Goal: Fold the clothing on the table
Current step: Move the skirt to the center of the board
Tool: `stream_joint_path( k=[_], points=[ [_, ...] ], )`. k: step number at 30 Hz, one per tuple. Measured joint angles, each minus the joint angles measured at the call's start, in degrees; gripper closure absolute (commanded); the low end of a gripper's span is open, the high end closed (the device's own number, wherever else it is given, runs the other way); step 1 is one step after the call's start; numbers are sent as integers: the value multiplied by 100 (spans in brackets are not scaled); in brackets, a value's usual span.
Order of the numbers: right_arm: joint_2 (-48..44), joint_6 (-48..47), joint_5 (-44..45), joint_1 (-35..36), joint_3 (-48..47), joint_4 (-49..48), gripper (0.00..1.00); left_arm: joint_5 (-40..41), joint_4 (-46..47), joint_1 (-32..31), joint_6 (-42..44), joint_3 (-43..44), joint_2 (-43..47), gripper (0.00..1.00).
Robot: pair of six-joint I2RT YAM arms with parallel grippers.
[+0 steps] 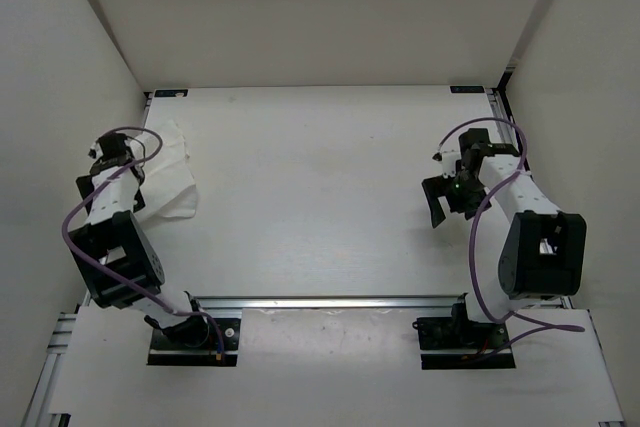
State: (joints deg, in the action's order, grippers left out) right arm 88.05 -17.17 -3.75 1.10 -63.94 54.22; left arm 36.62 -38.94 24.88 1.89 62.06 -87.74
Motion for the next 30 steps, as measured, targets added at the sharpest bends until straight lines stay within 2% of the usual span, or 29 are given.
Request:
stream_joint_path(
  k=[7, 14, 25, 30],
  points=[
    [-144, 2, 22, -28, 280, -120, 1, 87, -33, -669, 201, -245, 223, 16],
    [-151, 4, 22, -76, 402, -210, 1, 223, -118, -415, 262, -682, 538, 12],
    [-151, 4, 39, -247, 402, -216, 1, 306, 92, -92, 295, -684, 507, 10],
    [-157, 2, 74, -422, 402, -212, 1, 319, 221, -15, 308, -555, 223, 10]
  ],
)
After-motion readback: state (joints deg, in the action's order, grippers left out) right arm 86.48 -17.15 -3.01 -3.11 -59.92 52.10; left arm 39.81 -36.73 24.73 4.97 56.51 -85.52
